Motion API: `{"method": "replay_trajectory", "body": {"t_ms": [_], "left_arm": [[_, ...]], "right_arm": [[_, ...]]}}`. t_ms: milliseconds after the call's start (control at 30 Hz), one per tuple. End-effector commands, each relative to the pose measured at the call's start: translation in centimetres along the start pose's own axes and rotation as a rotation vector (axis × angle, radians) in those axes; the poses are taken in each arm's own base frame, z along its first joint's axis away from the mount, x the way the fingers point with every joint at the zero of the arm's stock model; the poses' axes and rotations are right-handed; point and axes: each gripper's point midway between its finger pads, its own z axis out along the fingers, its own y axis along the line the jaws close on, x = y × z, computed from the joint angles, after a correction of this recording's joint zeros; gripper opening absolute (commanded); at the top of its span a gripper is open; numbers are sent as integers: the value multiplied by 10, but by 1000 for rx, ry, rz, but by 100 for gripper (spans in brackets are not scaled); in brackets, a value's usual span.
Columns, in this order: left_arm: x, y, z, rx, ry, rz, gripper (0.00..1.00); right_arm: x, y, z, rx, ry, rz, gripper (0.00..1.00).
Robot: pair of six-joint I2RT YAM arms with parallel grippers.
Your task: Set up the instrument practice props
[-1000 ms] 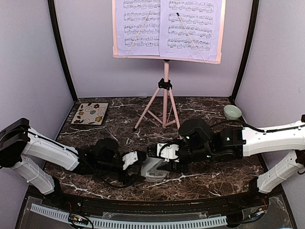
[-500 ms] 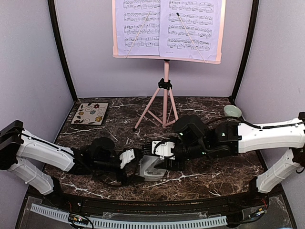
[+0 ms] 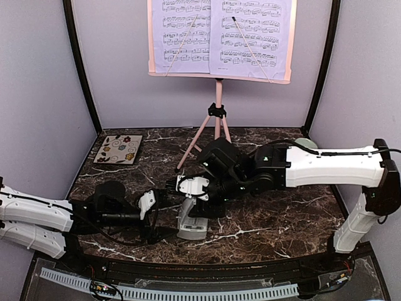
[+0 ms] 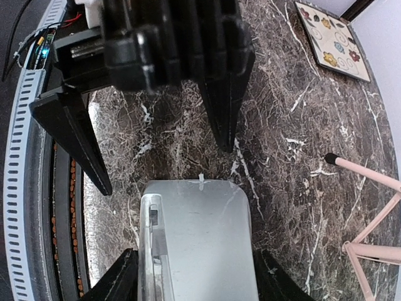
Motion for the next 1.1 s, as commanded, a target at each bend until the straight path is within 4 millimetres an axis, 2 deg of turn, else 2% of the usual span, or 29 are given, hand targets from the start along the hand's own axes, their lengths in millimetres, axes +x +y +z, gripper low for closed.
{"method": "replay_trajectory", "body": {"t_ms": [0,167,233,300,400,567,733,900,1067], "left_arm": [[-1,8,-8,-28,-6,-45,99],[-8,5,-12,18,-1,-51,99],[-8,2,-12,43,12,-41,99],[-9,-1,-13,58,16,-36,99],[-12,-5,-13,87,28,-20,99],[-30,-7,-7,123,13,-12,99],[-42,-2,5,156,10,-34,99],[-50,3,14,209,5,-63,99],[-58,-2,24,274,-1,-39,99]], "right_arm": [[-37,-9,-8,20,-86,44,49],[-48,-13,-9,28,-113,86,67],[-54,-16,-13,35,-139,103,82],[-61,-17,-18,38,-171,119,90],[-67,-19,-29,45,-223,156,94],[-67,-24,-56,67,-345,267,95],[-36,-23,-72,45,-418,428,95],[7,-33,-83,75,-475,623,96],[46,-32,-89,98,-506,744,97]]}}
